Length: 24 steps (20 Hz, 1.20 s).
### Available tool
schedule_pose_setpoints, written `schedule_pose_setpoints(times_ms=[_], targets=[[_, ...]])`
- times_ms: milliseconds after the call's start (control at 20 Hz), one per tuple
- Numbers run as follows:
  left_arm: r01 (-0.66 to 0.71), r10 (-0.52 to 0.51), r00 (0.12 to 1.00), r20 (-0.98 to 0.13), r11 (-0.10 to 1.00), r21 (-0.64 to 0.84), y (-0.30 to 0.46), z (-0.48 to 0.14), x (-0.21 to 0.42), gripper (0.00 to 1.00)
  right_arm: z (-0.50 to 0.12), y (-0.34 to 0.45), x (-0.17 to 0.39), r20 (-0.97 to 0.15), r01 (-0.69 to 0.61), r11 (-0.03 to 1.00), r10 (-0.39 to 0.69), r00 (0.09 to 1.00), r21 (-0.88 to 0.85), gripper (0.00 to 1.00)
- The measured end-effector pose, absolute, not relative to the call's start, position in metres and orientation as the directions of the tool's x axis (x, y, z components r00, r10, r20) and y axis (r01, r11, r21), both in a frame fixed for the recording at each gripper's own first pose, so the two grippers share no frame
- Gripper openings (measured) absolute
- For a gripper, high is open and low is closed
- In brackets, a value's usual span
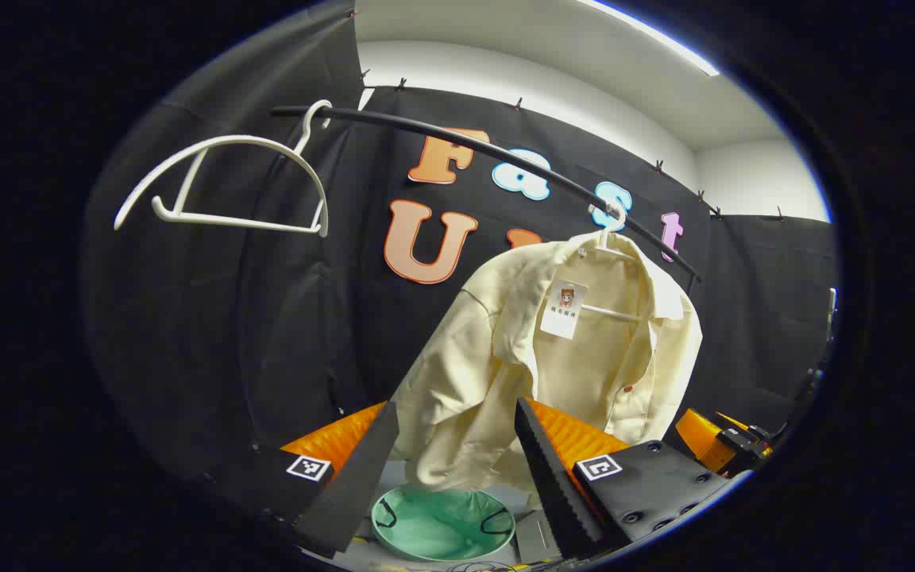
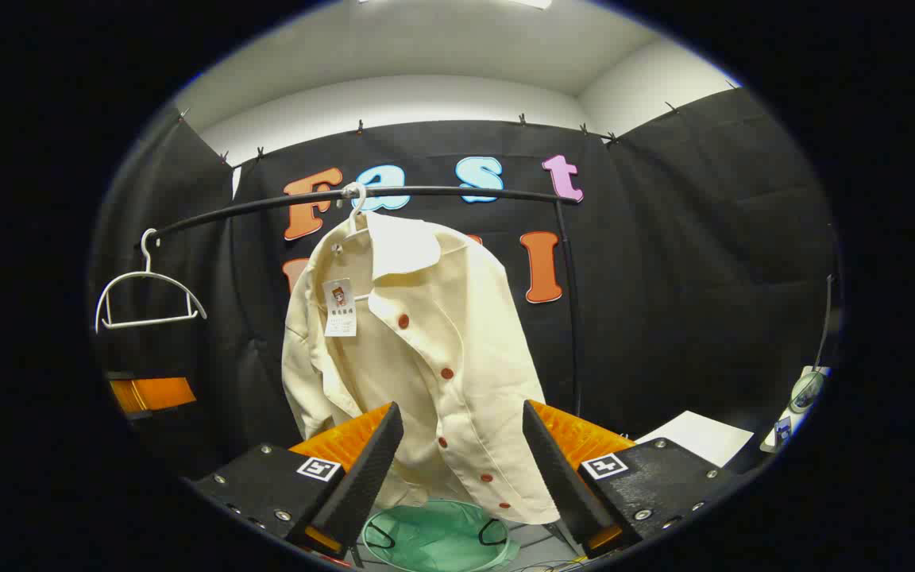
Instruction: Grasp the clothes on the hanger with both hands and then place them into the laundry hamper below.
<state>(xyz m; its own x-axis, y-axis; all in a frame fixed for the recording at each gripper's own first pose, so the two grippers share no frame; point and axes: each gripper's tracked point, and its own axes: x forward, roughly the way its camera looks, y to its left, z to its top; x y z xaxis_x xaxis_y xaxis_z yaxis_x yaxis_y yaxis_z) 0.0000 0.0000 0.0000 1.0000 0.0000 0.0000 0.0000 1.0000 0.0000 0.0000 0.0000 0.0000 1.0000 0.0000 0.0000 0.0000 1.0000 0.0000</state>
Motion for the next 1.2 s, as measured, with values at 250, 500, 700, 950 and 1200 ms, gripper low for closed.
schedule_pose_setpoints(times_ms=[250, 500, 700, 950, 1200], targets=[[0.025, -0.026, 0.999, -0.023, 0.999, -0.042, -0.006, -0.004, 0.006, 0.97, -0.003, -0.012, 0.0, -0.012, 0.033, 0.999, -0.033, 0.999, -0.009, 0.94], [0.03, -0.03, 1.0, -0.006, 1.0, -0.006, -0.008, 0.001, 0.006, 0.96, -0.005, -0.016, 0.01, -0.019, 0.033, 0.999, -0.033, 0.999, -0.032, 0.94], [0.027, -0.029, 0.999, 0.038, 0.999, 0.035, -0.006, 0.01, 0.009, 1.0, -0.004, -0.021, 0.011, -0.014, 0.048, 0.998, -0.049, 0.999, -0.039, 0.95], [0.01, -0.012, 1.0, 0.023, 0.998, 0.055, 0.0, 0.005, 0.014, 1.0, -0.004, -0.012, 0.013, -0.015, 0.041, 0.998, -0.042, 0.999, -0.057, 0.95], [0.006, -0.006, 1.0, 0.002, 0.999, 0.05, 0.005, -0.003, 0.017, 1.0, 0.004, 0.006, 0.028, -0.008, 0.011, 0.997, -0.012, 1.0, -0.07, 0.94]])
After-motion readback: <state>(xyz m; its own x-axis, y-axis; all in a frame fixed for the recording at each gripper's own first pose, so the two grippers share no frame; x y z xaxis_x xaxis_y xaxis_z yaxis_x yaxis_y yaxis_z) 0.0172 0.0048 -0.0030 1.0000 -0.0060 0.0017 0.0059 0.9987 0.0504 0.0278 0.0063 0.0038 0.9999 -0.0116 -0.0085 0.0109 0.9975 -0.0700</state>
